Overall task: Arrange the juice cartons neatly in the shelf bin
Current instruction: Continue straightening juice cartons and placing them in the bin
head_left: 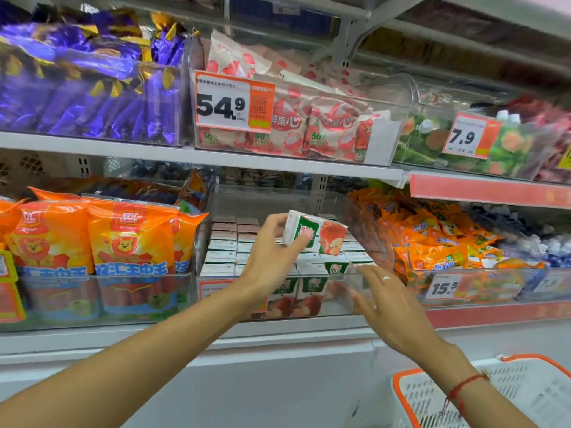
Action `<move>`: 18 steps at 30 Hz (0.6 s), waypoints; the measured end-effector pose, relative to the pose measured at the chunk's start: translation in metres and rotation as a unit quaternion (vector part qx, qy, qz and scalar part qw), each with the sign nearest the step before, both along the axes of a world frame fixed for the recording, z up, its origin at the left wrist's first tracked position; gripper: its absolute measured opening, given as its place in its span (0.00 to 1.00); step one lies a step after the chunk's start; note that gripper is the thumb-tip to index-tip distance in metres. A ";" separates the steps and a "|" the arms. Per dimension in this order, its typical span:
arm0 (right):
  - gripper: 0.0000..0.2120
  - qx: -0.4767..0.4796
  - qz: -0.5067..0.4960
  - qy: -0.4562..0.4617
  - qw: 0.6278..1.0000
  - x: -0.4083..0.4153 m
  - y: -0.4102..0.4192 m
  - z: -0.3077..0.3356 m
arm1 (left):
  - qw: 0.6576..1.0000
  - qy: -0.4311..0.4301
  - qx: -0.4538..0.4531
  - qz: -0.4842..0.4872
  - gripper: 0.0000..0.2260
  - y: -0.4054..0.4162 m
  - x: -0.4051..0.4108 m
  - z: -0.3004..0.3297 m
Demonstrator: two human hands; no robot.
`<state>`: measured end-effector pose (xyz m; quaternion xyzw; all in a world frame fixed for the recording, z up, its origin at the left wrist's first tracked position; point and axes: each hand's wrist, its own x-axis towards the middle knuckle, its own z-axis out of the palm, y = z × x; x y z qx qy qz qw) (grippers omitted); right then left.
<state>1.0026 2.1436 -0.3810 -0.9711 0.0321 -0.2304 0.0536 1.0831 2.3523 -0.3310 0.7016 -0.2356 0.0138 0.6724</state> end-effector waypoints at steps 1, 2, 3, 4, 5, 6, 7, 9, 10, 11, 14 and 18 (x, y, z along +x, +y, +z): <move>0.23 -0.007 -0.003 -0.001 1.000 0.000 -0.003 -0.001 | 1.000 -0.003 0.013 -0.012 0.13 -0.013 0.004 0.000; 0.23 -0.010 -0.007 -0.005 1.000 0.000 -0.005 -0.001 | 0.999 -0.007 0.027 -0.021 0.13 -0.024 0.008 -0.001; 0.22 -0.010 -0.010 -0.008 1.000 -0.001 -0.006 0.000 | 0.998 -0.013 0.044 -0.030 0.13 -0.034 0.011 -0.003; 0.22 -0.013 -0.011 -0.009 1.000 -0.001 -0.007 0.000 | 0.997 -0.023 0.068 -0.039 0.14 -0.040 0.013 -0.005; 0.22 -0.021 -0.012 -0.008 1.000 -0.001 -0.008 0.000 | 0.994 -0.037 0.097 -0.047 0.15 -0.044 0.015 -0.005; 0.23 -0.028 -0.012 -0.007 1.000 -0.001 -0.008 0.000 | 0.989 -0.055 0.129 -0.053 0.16 -0.046 0.016 -0.004; 0.23 -0.031 -0.013 -0.007 0.999 -0.001 -0.009 0.000 | 0.982 -0.076 0.161 -0.058 0.17 -0.046 0.017 0.000; 0.22 -0.029 -0.019 -0.005 0.999 -0.001 -0.008 0.001 | 0.962 -0.123 0.231 -0.074 0.18 -0.045 0.020 0.011; 0.21 -0.026 -0.020 -0.005 0.999 0.000 -0.007 0.002 | 0.947 -0.147 0.276 -0.078 0.19 -0.044 0.021 0.018; 0.20 -0.022 -0.020 -0.005 1.000 0.000 -0.006 0.003 | 0.928 -0.167 0.324 -0.077 0.20 -0.044 0.024 0.025; 0.21 -0.003 -0.019 0.000 1.000 0.000 -0.005 0.003 | 0.877 -0.194 0.434 -0.067 0.25 -0.050 0.030 0.038; 0.23 0.043 -0.023 0.008 0.999 -0.001 -0.004 0.003 | 0.825 -0.230 0.511 -0.074 0.23 -0.070 0.029 0.030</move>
